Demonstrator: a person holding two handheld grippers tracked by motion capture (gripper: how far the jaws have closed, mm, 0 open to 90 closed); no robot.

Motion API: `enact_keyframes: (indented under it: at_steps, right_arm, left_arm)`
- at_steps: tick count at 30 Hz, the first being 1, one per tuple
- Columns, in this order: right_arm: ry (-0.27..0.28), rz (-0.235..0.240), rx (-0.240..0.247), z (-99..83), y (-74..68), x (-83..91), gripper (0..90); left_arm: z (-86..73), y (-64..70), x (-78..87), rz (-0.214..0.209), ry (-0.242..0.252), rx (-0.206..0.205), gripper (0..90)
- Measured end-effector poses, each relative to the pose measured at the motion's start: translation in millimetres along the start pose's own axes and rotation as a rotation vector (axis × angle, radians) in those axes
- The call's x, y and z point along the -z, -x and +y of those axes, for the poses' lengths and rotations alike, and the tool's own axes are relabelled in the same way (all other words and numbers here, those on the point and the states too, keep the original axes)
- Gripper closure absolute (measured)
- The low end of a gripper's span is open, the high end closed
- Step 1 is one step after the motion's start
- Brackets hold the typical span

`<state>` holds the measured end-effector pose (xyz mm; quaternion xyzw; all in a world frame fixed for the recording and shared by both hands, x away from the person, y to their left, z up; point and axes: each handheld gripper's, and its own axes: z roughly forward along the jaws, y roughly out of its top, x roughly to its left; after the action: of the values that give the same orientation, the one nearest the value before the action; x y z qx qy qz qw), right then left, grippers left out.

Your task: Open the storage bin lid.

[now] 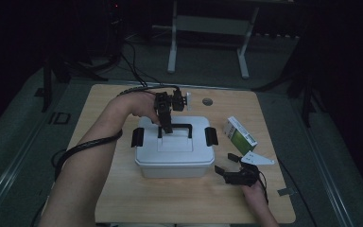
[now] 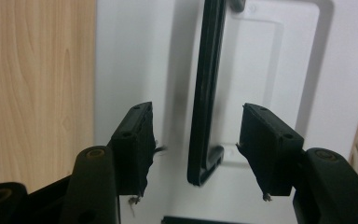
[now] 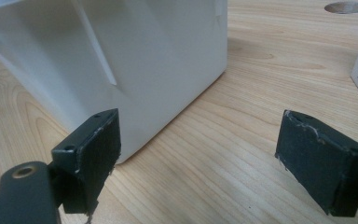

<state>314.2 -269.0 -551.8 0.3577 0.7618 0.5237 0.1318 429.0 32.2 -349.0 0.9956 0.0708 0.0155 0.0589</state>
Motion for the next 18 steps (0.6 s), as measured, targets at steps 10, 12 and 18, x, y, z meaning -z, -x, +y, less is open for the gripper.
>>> enact_keyframes:
  at_steps: [10,12,18]
  right_arm:
    - [-0.002,0.002,0.001,-0.1,0.2,-0.1,13.6]
    - [-0.001,0.003,0.001,-0.1,0.1,0.1,13.6]
    - [-0.005,0.006,0.003,-0.3,0.0,-0.3,13.7]
  left_arm:
    - [12.9,5.0,-8.1,-0.02,-0.015,-0.055,60.9]
    - [15.5,6.0,-10.6,-0.022,-0.035,-0.069,64.2]
    - [18.6,6.8,-10.3,-0.026,-0.051,-0.066,69.4]
